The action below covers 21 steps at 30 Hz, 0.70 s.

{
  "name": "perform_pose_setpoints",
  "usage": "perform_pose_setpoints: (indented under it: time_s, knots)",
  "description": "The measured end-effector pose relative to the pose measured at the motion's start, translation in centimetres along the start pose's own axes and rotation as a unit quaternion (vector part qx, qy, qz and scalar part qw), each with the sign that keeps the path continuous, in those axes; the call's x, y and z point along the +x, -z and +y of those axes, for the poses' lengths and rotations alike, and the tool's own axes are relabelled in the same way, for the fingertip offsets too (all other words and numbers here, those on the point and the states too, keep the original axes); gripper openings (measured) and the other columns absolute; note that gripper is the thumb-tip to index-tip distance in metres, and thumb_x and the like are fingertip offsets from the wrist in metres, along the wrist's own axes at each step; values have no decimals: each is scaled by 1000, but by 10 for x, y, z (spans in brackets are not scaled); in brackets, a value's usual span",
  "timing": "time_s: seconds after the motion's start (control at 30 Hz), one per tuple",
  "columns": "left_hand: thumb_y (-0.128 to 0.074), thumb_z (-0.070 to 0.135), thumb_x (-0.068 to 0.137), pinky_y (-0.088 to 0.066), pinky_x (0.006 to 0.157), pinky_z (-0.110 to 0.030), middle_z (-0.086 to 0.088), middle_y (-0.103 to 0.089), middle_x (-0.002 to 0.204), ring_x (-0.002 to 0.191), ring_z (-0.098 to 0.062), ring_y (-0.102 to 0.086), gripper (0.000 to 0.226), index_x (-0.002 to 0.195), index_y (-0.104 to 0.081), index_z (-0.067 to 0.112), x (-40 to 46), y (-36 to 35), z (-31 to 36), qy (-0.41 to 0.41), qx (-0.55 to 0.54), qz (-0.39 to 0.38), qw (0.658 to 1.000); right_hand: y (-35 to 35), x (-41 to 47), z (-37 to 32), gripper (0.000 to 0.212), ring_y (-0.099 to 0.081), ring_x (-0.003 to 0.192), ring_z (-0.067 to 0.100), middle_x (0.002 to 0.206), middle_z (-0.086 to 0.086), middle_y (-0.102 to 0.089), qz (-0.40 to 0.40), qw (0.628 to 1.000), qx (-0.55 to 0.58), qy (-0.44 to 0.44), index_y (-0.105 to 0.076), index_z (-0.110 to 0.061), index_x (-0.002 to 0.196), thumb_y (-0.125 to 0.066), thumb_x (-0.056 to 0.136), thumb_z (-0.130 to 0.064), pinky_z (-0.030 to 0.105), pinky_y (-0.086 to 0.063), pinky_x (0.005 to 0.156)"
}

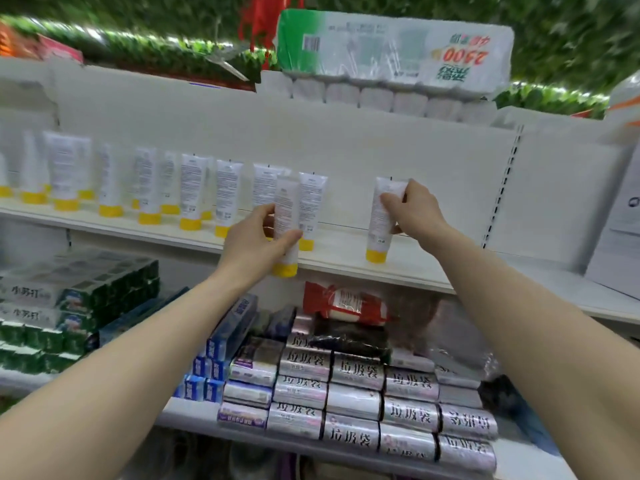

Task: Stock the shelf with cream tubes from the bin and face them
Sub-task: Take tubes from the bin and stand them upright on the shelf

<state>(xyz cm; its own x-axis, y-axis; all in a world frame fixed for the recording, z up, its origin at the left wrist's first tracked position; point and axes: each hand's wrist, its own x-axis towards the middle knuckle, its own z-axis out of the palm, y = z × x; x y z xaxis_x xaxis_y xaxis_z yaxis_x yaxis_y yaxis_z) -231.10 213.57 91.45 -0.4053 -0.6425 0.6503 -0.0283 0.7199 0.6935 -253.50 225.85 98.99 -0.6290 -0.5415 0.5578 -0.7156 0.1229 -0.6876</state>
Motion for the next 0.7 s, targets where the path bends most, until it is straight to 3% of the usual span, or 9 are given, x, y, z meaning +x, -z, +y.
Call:
perform_pose_setpoints:
  time_s: [0.13,0.3,0.53,0.7]
  knots:
    - [-70,39,82,-54,86,-36,12,-66,104,93,-7,-63,42,120,-57,27,12,-16,-2,2,9,25,1000,-23,35,20,29,-62,98,32,114,13,-57,-38,999,5,-26,-49,-6,118,-52,93,-21,49,-59,74]
    - [-70,41,81,-55,86,-34,18,-66,101,92,-2,-64,43,120,-58,29,23,-25,-6,23,-2,48,999,-51,74,24,32,-64,92,32,103,9,-61,-49,999,6,10,-52,-9,109,-64,79,-15,49,-56,80]
    - [-72,40,79,-56,83,-32,16,-67,100,89,-1,-64,48,123,-58,27,29,-26,-6,23,8,58,998,-92,102,34,37,-59,97,33,104,10,-63,-4,998,-18,60,-46,-16,118,-60,84,-14,45,-49,87]
    - [-73,40,79,-57,81,-31,14,-68,101,88,0,-65,51,125,-57,26,30,-31,-3,11,16,48,999,-99,104,39,36,-59,90,33,98,8,-65,8,994,-31,106,-42,-17,117,-59,86,-11,42,-48,83]
